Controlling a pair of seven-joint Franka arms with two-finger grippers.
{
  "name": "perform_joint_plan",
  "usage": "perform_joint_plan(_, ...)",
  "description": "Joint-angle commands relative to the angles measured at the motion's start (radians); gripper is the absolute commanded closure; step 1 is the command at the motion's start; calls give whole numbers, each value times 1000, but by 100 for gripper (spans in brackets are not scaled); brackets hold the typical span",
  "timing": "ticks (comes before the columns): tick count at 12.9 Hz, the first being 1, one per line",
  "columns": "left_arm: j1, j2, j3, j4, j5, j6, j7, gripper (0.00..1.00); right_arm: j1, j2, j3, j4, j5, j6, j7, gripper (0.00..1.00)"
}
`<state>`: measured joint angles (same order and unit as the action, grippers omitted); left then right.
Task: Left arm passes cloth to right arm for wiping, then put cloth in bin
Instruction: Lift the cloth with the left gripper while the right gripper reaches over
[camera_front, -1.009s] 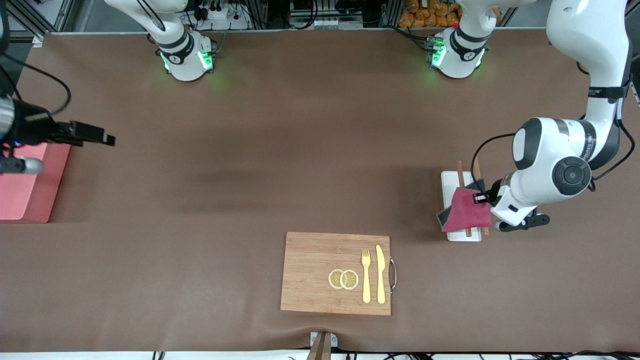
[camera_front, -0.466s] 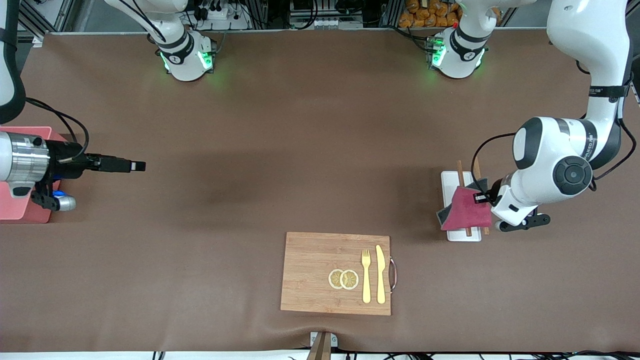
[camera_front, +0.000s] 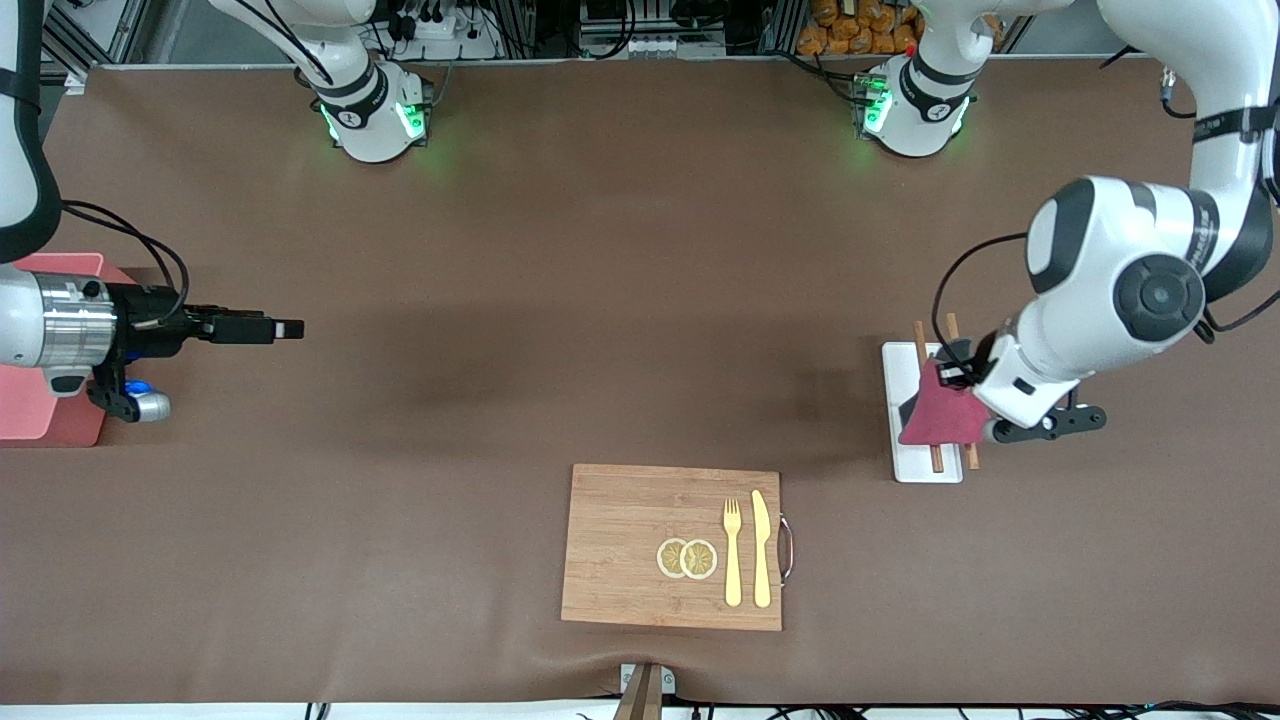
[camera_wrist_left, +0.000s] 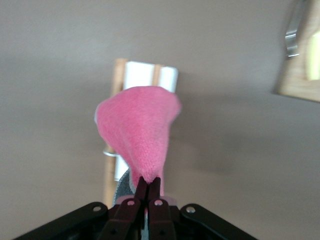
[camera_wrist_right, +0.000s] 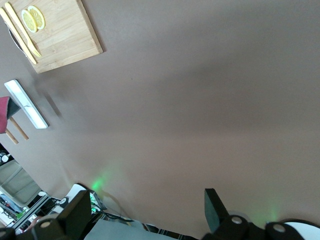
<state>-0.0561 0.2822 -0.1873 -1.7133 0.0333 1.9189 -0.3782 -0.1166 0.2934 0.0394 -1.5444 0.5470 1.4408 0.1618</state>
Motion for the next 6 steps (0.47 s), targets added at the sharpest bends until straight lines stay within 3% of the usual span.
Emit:
perform_joint_plan(1,-13,15,-122,82,2,-26,-101,100,-5,-20,10,-28,54,6,105,0)
perform_joint_plan(3,-57,64,-185,151,14,-15,-197,100,17,-17,13,-28,65,9,191,0)
perform_joint_plan(6,-189,112,-185,225,4,29,-320,100,28,7,13,-28,155,15,347,0)
